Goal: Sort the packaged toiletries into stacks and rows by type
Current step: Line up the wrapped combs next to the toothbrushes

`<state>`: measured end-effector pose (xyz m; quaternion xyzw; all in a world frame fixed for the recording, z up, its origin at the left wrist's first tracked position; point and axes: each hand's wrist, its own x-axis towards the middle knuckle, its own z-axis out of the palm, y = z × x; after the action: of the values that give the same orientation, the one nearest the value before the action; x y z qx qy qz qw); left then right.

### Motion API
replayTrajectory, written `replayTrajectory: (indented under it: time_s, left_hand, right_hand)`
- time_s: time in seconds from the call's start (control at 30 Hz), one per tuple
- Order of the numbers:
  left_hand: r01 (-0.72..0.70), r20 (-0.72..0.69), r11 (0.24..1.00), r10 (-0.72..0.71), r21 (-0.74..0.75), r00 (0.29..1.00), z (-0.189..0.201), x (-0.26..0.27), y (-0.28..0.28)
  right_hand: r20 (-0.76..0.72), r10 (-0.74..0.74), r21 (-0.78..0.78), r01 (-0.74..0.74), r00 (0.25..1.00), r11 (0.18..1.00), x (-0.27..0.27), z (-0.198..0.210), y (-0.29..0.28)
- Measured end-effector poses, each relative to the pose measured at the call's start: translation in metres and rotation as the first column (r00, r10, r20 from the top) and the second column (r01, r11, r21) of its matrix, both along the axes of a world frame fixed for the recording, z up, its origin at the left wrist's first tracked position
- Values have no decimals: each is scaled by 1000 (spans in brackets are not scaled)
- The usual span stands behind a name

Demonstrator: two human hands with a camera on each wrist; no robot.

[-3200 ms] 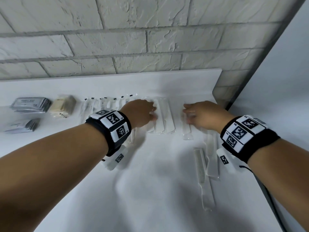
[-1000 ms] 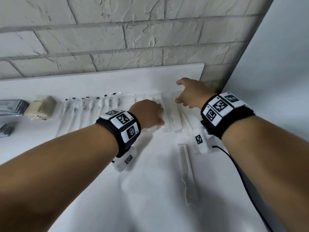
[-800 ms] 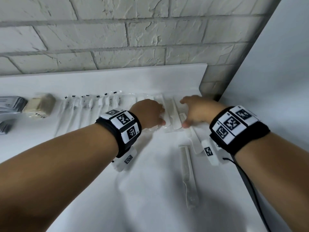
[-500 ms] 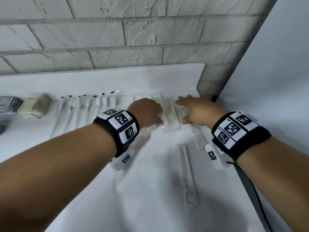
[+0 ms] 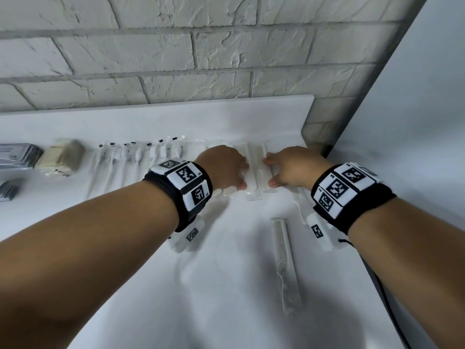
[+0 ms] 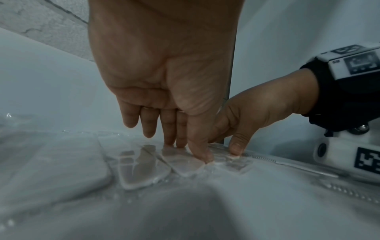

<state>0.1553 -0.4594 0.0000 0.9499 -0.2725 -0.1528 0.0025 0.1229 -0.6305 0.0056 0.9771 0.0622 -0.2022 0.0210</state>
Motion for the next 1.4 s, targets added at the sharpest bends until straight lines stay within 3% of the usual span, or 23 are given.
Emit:
replayTrajectory:
  time_s: [0.13, 0.2, 0.3, 0.37, 0.53, 0.97, 1.03, 1.1, 1.2, 1.27, 1.4]
  left_hand:
    - [-26, -6, 998, 26, -63, 1000, -3, 1, -3]
    - [-24, 4, 995, 24, -92, 1000, -5, 0, -8]
    - [4, -8, 995, -5, -96, 1000, -6, -2, -19]
    - [32, -30, 998, -34, -62, 999, -7, -4, -26]
    - [108, -27, 993, -107, 57, 994, -5, -5, -35]
    - [33, -21, 999, -33, -12, 999, -5, -6, -34]
    - [30, -22, 999, -30, -13, 999, -6, -7, -33]
    - [23, -21, 999, -24, -40, 1000, -4, -8, -31]
    - [1, -11, 995, -2, -104, 1000, 1, -13, -25]
    - [-15, 12, 992, 17, -124, 1000, 7, -14, -24]
    - [-33, 25, 992, 36, -118, 999, 9, -22, -16]
  right_hand:
    - [65, -153, 214, 136, 986, 967, -4, 12, -18]
    - [22, -120, 127, 116, 993, 985, -13, 21, -27]
    - [-158, -16, -113, -2, 987, 994, -36, 25, -29]
    - [-201, -2, -170, -33, 979, 985, -44, 18, -28]
    - [-152, 12, -125, -31, 988, 992, -31, 9, -33]
    - [-104, 59, -141, -74, 993, 987, 12, 11, -27]
    - [-96, 46, -93, -55, 994, 994, 10, 10, -32]
    - [-74, -40, 91, 47, 996, 995, 6, 8, -41]
    - [14, -229, 359, 209, 973, 910, -15, 11, -41]
    - [92, -230, 281, 197, 969, 939, -37, 21, -29]
    - [-111, -62, 72, 70, 992, 995, -99, 25, 14]
